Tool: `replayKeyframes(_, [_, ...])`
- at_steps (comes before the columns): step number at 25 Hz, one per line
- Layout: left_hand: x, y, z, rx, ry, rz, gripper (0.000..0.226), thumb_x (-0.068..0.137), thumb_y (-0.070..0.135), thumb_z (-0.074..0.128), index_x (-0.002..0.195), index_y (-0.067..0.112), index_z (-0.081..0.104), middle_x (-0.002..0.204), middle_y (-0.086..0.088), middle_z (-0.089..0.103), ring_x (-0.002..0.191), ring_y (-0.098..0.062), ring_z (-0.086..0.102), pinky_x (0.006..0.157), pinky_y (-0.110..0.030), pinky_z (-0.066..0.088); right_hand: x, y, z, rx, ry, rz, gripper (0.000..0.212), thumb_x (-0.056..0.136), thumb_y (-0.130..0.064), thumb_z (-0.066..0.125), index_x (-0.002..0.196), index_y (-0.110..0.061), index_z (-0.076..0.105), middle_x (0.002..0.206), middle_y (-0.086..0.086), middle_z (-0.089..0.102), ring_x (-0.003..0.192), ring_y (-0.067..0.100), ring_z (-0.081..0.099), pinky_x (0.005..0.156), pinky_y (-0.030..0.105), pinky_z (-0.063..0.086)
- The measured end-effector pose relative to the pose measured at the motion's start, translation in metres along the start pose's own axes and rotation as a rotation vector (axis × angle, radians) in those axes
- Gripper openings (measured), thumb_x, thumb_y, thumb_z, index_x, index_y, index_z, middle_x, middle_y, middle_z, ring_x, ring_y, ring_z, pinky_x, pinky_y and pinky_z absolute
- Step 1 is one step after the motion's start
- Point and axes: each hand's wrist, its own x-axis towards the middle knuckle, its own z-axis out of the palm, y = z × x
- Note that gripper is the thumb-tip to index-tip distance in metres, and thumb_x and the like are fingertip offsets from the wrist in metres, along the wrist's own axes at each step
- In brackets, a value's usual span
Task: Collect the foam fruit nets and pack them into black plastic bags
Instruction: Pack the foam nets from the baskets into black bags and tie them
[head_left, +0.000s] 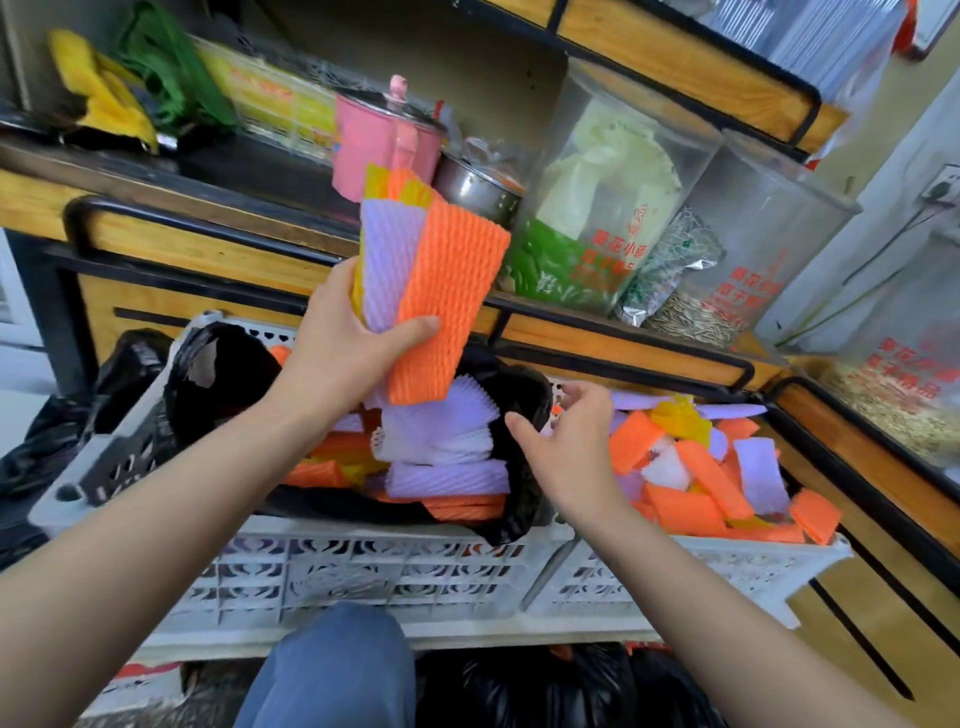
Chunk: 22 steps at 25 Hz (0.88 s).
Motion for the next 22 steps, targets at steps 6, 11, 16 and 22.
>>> replayKeyframes(6, [-0.013,-0.003,-0.003,0.233,-0.145,0.063,0.063,0.075,0.030,0.076,0.123,0.018,0.037,0.099,0.016,0.046,0.088,0.000,0.048,0.063,0.000,0.037,0.016,0.019,-0.007,0.420,-0.127,0.374,0.011,0.090,-0.007,0.059,0.080,-0.010,0.058,0.073,0.001,0.059,0.067,0.013,0.056,0.060,0.020,0.044])
replayKeyframes(11, [-0.021,-0.014,0.024,0.674,-0.442,0.362,0.075,0.078,0.044,0.069,0.138,0.016,0.034,0.120,0.002,0.039,0.114,-0.015,0.037,0.094,-0.026,0.029,0.023,0.012,-0.047,0.504,-0.125,0.302,0.012,0.091,-0.009,0.059,0.079,-0.012,0.062,0.063,0.000,0.059,0.041,-0.004,0.051,0.048,0.012,0.049])
replayKeyframes(16, [-0.029,-0.034,0.047,1.014,-0.689,0.467,0.064,0.087,0.047,0.057,0.137,0.017,0.033,0.126,-0.002,0.043,0.117,-0.020,0.039,0.101,-0.033,0.032,0.025,0.014,-0.059,0.520,-0.139,0.292,0.014,0.091,-0.009,0.059,0.077,-0.015,0.061,0.071,0.004,0.062,0.049,0.001,0.058,0.060,0.021,0.056])
replayKeyframes(22, [-0.018,-0.039,0.024,1.246,-0.833,0.499,0.062,0.089,0.032,0.056,0.143,0.022,0.025,0.127,0.001,0.040,0.119,-0.016,0.036,0.102,-0.028,0.028,0.027,0.013,-0.059,0.506,-0.131,0.252,0.009,0.091,-0.009,0.059,0.082,-0.011,0.063,0.070,0.003,0.058,0.049,0.000,0.055,0.055,0.017,0.053])
